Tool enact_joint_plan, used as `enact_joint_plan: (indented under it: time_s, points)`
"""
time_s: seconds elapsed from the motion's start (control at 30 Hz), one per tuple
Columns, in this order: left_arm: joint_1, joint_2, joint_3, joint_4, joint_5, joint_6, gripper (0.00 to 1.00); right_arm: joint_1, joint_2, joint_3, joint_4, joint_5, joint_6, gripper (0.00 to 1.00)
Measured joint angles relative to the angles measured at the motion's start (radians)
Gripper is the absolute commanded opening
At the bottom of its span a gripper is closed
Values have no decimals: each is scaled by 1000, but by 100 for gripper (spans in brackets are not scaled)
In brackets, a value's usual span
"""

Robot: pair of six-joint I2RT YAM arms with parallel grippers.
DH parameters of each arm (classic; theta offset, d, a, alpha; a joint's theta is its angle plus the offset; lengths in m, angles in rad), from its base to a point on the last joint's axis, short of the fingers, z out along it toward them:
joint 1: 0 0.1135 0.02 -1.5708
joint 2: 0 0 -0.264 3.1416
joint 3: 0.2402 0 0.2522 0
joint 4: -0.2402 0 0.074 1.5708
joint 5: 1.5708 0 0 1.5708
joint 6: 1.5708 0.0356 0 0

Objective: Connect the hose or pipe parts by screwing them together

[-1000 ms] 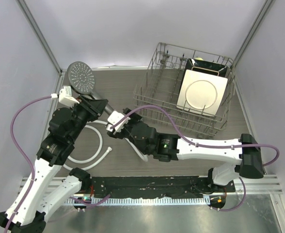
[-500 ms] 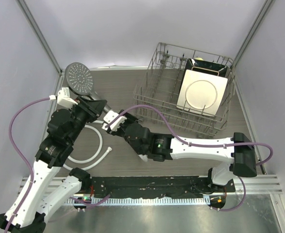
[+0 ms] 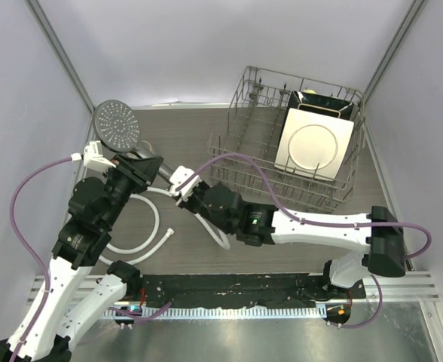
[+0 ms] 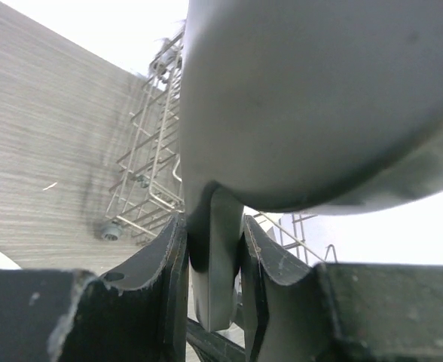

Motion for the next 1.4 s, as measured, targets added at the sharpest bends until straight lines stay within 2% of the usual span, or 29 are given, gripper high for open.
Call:
enact_joint_plan:
  time_s: [0.17, 0.37, 0.5, 0.67, 0.77, 0.8, 0.87, 0.9, 0.93, 0.97, 1.0, 1.13, 1.2, 1.3, 1.4]
  points:
    - [0, -59, -75, 121, 57, -8, 0, -127, -121, -93, 12, -369, 169, 1]
    - [0, -123, -180, 283, 145, -26, 0, -309, -187, -199, 142, -854, 456, 1]
    - [0, -124, -229, 400, 197, -37, 0, -404, -181, -227, 228, -1077, 631, 1]
    - [-1, -122, -294, 543, 234, -50, 0, -499, -112, -283, 503, -1301, 919, 2]
    - [-1, -108, -317, 587, 240, -48, 0, -531, -61, -296, 621, -1379, 1051, 15]
    - [-1, -99, -317, 594, 241, -49, 0, -541, -47, -296, 653, -1398, 1090, 27]
    - [-1, -85, -317, 605, 241, -49, 0, -552, -40, -296, 674, -1414, 1126, 40]
    - [-1, -80, -315, 608, 241, -50, 0, -555, -40, -296, 677, -1417, 1139, 52]
    - [-3, -75, -308, 603, 241, -45, 0, -556, -40, -296, 677, -1411, 1148, 56]
    - [-3, -74, -297, 575, 245, -27, 0, -565, -44, -296, 676, -1389, 1147, 65]
    - [-3, -71, -291, 552, 240, -17, 0, -583, -55, -296, 667, -1360, 1136, 68]
    - [-3, -38, -226, 436, 212, 25, 0, -621, -163, -280, 457, -1181, 999, 73]
    - [-4, -13, -169, 371, 185, 47, 0, -597, -232, -253, 312, -1063, 889, 74]
    - [-4, 28, -84, 288, 133, 68, 0, -486, -316, -198, 142, -837, 687, 74]
    - [-4, 66, -20, 209, 87, 79, 0, -315, -349, -150, 50, -603, 479, 73]
